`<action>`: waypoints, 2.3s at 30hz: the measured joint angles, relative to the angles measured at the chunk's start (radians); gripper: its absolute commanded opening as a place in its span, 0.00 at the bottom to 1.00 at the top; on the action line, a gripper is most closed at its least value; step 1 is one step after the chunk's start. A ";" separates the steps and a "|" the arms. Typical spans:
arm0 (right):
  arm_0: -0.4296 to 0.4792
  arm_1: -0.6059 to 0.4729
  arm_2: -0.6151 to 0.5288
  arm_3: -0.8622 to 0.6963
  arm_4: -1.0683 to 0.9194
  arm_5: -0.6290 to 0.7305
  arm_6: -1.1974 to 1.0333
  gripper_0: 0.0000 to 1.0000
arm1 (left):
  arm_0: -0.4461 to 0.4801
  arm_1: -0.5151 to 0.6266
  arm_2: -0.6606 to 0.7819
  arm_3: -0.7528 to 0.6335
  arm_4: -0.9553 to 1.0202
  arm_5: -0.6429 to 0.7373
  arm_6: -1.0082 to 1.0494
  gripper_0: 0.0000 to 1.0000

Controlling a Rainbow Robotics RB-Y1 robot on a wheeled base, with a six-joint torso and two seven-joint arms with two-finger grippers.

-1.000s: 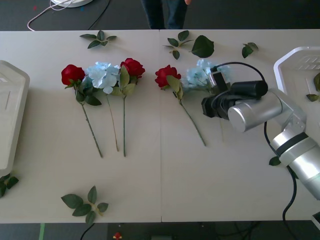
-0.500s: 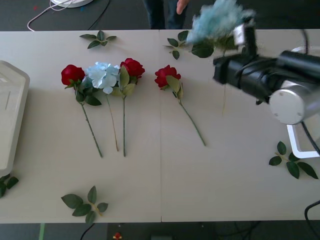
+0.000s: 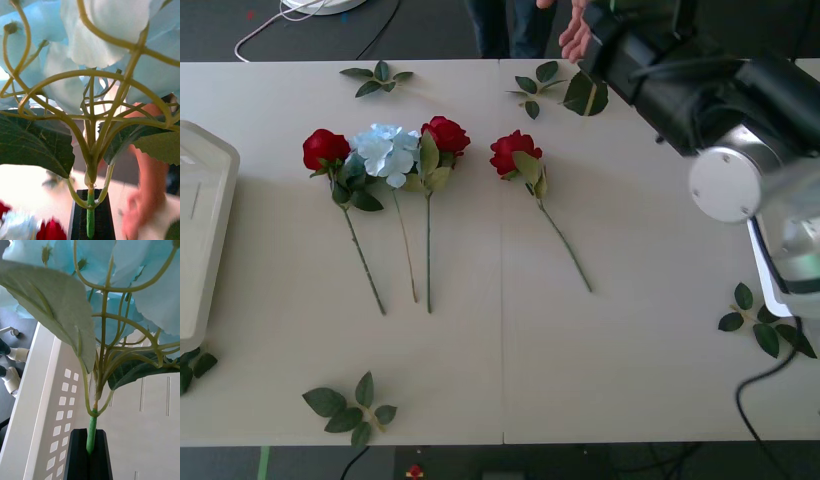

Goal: Place the red flowers into the right box and the blue flowers into the left box. If a person shows an open palm, hand one flower to the person first, then continue sorting.

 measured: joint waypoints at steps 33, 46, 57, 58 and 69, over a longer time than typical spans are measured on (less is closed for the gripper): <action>-0.215 0.118 0.025 0.297 0.007 -0.192 0.195 1.00 | 0.000 0.000 0.000 0.000 0.000 0.000 0.000 0.00; -0.215 0.118 0.036 0.297 0.001 -0.192 0.195 1.00 | 0.000 0.000 0.000 0.000 0.000 0.000 0.000 0.00; -0.194 0.116 0.021 0.234 -0.026 0.029 0.194 1.00 | 0.000 0.000 0.000 0.000 0.000 0.000 0.001 0.00; -0.182 0.115 0.013 0.211 -0.027 0.069 0.194 1.00 | 0.000 0.000 0.000 0.000 0.000 0.000 0.001 0.00; -0.011 -0.042 -0.017 0.020 -0.058 0.445 0.105 1.00 | 0.002 -0.008 -0.029 0.004 0.011 -0.030 0.003 0.00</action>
